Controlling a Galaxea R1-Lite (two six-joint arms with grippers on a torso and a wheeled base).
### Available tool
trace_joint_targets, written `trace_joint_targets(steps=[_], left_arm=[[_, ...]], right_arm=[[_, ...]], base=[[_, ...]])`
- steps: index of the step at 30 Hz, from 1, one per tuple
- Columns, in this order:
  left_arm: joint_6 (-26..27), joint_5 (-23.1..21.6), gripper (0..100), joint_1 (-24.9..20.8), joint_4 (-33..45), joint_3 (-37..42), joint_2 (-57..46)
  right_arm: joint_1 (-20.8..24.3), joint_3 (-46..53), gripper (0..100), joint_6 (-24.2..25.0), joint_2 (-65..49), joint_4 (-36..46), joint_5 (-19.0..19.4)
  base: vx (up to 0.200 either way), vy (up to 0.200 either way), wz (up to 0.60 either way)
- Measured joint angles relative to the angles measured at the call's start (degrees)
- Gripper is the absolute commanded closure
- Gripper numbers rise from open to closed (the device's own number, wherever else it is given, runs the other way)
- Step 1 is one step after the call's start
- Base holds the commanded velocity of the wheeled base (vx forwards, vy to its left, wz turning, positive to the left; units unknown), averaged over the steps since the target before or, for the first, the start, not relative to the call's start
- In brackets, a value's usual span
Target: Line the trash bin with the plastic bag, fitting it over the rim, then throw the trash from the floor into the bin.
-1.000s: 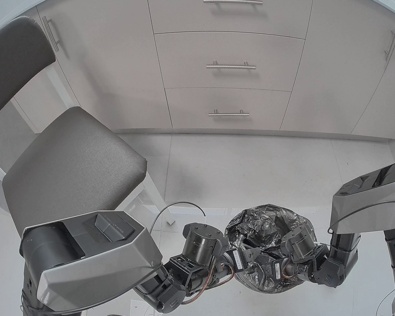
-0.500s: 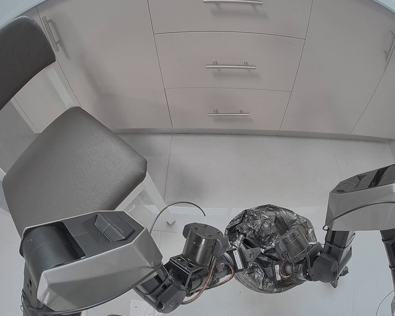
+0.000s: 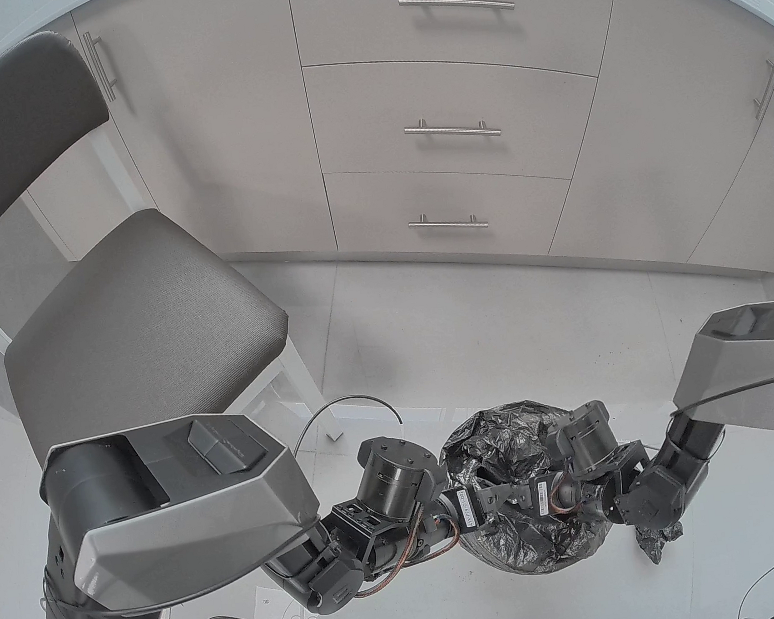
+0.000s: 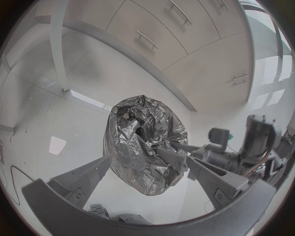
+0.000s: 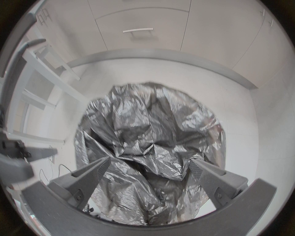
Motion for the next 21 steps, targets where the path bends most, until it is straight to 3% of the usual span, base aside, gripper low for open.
trace_joint_targets(steps=[7,21], left_arm=[[0.0,0.0,0,0.0,0.0,0.0,0.0],[0.0,0.0,0,0.0,0.0,0.0,0.1]], right_arm=[[-0.1,-4.1,0,0.5,-5.1,2.6,0.0],[0.2,-7.9,0,1.6,-4.9,3.9,0.3]], base=[[0.0,0.0,0.0],[0.0,0.0,0.0]])
